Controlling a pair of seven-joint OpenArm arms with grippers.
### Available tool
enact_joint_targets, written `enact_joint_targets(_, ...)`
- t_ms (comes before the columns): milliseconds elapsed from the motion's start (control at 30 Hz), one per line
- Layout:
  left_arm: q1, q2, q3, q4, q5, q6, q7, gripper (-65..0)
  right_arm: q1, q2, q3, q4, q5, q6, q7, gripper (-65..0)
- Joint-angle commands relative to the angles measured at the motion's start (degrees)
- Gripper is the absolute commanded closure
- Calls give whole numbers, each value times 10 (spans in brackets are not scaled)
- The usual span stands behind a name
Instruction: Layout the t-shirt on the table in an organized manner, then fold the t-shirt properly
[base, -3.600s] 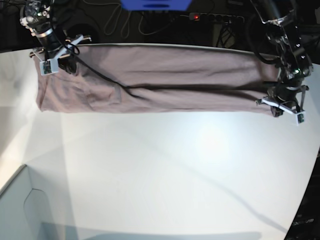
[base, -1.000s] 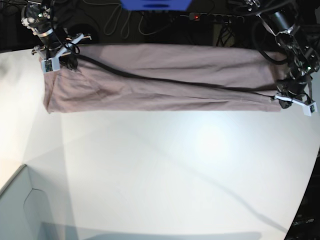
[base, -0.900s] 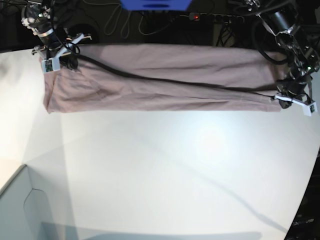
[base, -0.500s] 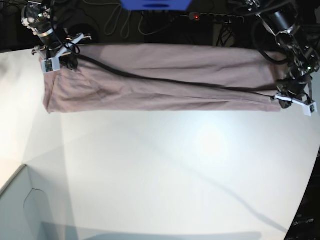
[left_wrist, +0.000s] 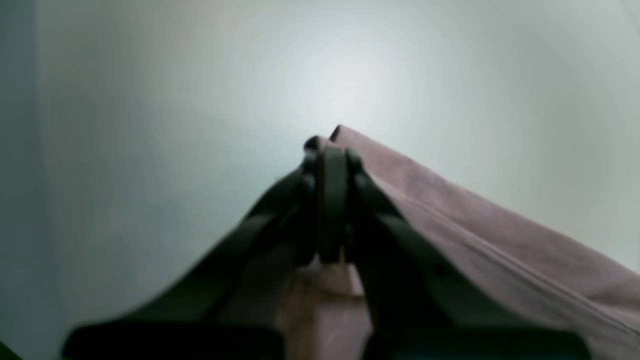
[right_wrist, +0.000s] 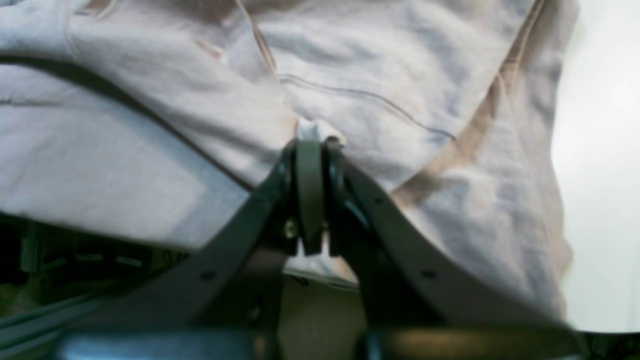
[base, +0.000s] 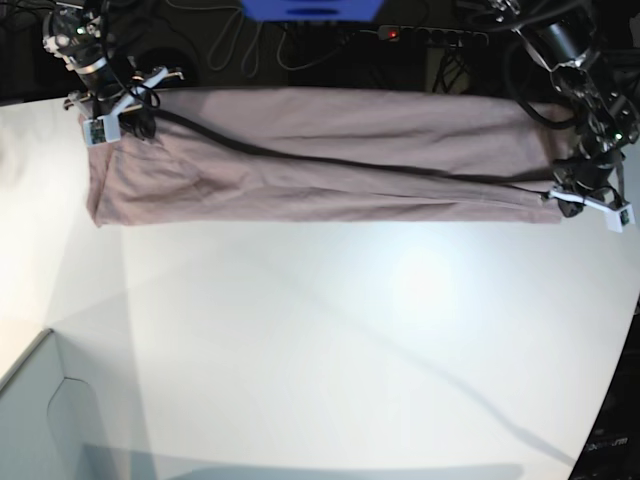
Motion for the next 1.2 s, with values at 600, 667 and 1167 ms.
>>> enact_joint_targets(600, -5, -8, 0, 8, -7, -2, -9, 0, 5, 3, 2, 8, 9, 1, 12, 0)
enact_joint_targets(667, -4, -8, 0, 8, -7, -2, -9, 0, 5, 3, 2, 8, 9, 1, 12, 0)
enact_joint_targets(1167, -4, -8, 0, 8, -7, -2, -9, 0, 5, 3, 2, 8, 9, 1, 12, 0)
